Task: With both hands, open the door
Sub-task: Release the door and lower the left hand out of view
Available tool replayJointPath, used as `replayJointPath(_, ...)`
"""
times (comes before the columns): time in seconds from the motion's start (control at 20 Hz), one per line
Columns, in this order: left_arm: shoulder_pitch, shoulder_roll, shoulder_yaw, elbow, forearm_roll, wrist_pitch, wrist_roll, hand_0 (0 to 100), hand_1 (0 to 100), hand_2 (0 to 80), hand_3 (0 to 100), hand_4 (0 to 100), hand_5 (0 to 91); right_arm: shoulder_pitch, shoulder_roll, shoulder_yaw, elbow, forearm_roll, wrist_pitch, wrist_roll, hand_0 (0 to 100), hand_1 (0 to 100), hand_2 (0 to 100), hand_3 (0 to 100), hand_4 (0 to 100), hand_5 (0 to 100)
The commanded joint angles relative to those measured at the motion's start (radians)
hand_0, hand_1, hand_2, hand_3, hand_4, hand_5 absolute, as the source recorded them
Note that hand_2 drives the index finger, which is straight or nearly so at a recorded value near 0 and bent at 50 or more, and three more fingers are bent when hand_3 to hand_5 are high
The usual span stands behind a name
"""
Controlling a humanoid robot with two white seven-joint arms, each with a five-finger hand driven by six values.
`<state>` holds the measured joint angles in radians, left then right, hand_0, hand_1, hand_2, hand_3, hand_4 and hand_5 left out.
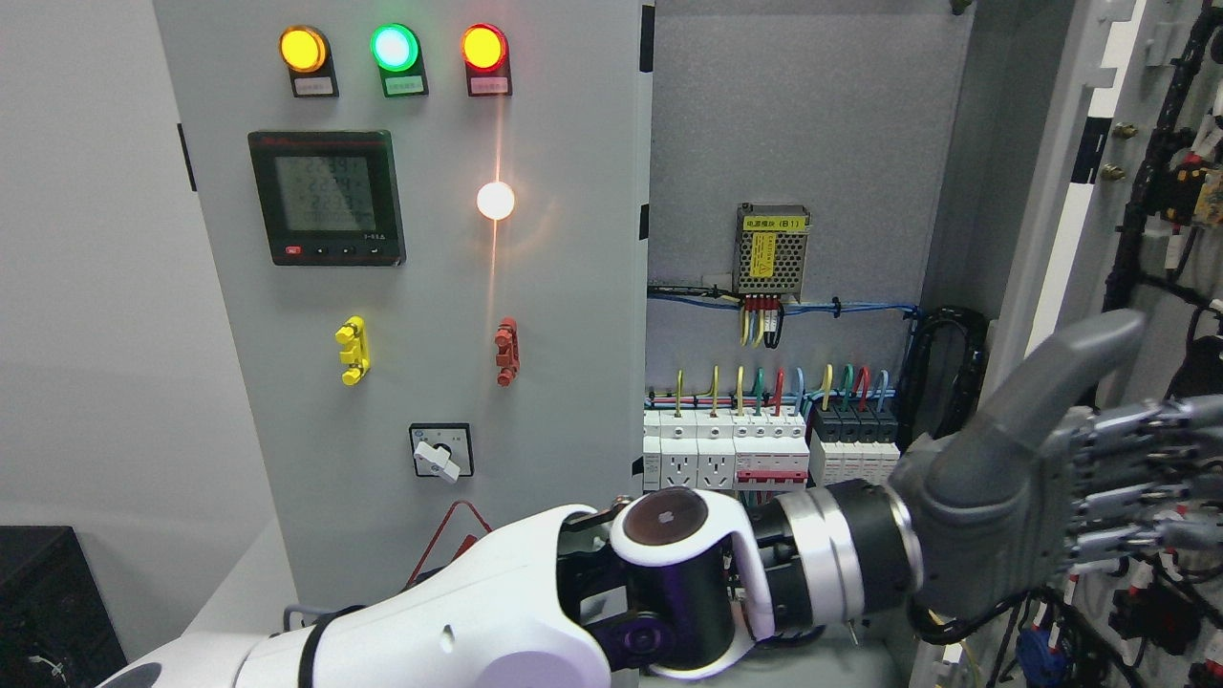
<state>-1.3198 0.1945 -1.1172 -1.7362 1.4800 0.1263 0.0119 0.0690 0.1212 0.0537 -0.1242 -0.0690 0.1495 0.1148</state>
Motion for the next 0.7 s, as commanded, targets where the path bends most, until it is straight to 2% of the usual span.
replayJointPath(0.0, 0.160, 0.342, 0.005, -0.218, -0.003, -0.011, -0.003, 0, 0, 0.0, 0, 0, 0.0, 0.000, 0.000, 0.000, 0.000, 0.000, -0.001, 0.000, 0, 0, 0, 0, 0, 0)
replayJointPath(0.25, 0.330, 0.466, 0.003, -0.229, -0.007, -0.013, -0.003, 0, 0, 0.0, 0, 0, 0.0, 0.000, 0.000, 0.000, 0.000, 0.000, 0.001, 0.000, 0, 0, 0, 0, 0, 0)
replayJointPath(0.45, 0.485, 0.532, 0.003, -0.220, -0.010, -0.013, -0.003, 0, 0, 0.0, 0, 0, 0.0, 0.000, 0.000, 0.000, 0.000, 0.000, 0.001, 0.000, 0, 0, 0, 0, 0, 0)
replayJointPath(0.65, 0.652, 0.568, 0.005, -0.218, -0.085, -0.022, -0.003, 0, 0, 0.0, 0, 0, 0.0, 0.000, 0.000, 0.000, 0.000, 0.000, 0.001, 0.000, 0, 0, 0, 0, 0, 0)
